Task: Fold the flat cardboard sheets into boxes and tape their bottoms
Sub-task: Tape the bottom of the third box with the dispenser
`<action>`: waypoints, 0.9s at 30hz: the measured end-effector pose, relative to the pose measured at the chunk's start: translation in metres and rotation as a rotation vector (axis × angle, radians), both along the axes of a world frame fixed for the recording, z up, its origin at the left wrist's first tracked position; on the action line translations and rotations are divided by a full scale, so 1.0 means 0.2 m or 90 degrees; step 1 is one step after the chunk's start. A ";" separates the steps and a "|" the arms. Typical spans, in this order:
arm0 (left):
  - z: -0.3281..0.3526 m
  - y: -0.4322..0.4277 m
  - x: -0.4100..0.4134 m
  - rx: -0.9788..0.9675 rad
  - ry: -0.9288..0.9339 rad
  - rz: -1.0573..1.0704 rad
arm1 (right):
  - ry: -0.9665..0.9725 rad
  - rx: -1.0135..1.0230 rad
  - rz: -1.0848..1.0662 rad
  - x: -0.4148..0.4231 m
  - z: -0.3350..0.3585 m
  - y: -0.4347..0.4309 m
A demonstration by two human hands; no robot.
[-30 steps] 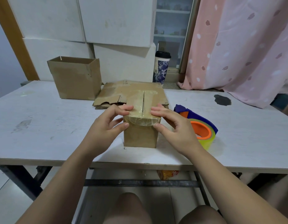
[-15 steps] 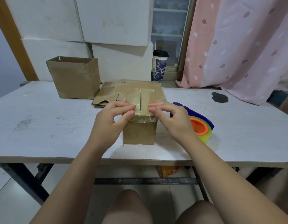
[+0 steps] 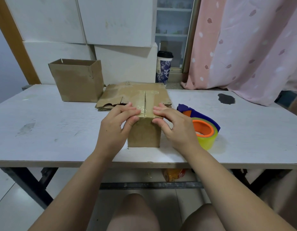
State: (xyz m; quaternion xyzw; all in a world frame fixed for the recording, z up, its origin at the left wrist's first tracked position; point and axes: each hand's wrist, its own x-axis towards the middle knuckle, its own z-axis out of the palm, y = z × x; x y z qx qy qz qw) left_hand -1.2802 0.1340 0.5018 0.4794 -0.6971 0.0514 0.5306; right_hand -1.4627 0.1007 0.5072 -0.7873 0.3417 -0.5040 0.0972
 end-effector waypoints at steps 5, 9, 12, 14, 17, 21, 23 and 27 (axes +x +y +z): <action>-0.02 0.01 0.02 0.044 0.020 -0.042 | -0.058 0.063 0.049 -0.01 -0.01 0.00; -0.02 0.01 0.01 0.032 0.035 -0.036 | -0.067 0.055 0.054 -0.02 -0.02 -0.01; 0.00 0.01 0.01 0.051 0.061 -0.058 | -0.056 -0.015 0.013 0.00 -0.03 0.00; 0.02 0.01 0.02 0.086 0.079 -0.082 | -0.020 -0.075 -0.013 0.02 -0.04 -0.01; 0.06 0.02 0.07 0.183 0.103 -0.136 | -0.001 -0.089 -0.013 0.01 -0.05 -0.02; 0.08 0.03 0.12 0.205 0.057 -0.141 | -0.041 -0.010 0.021 0.00 -0.04 -0.01; 0.08 0.03 0.09 0.177 0.062 -0.129 | -0.051 0.003 0.012 0.00 -0.05 0.00; 0.07 0.04 0.09 0.152 0.043 -0.120 | -0.053 0.015 0.013 0.01 -0.05 0.01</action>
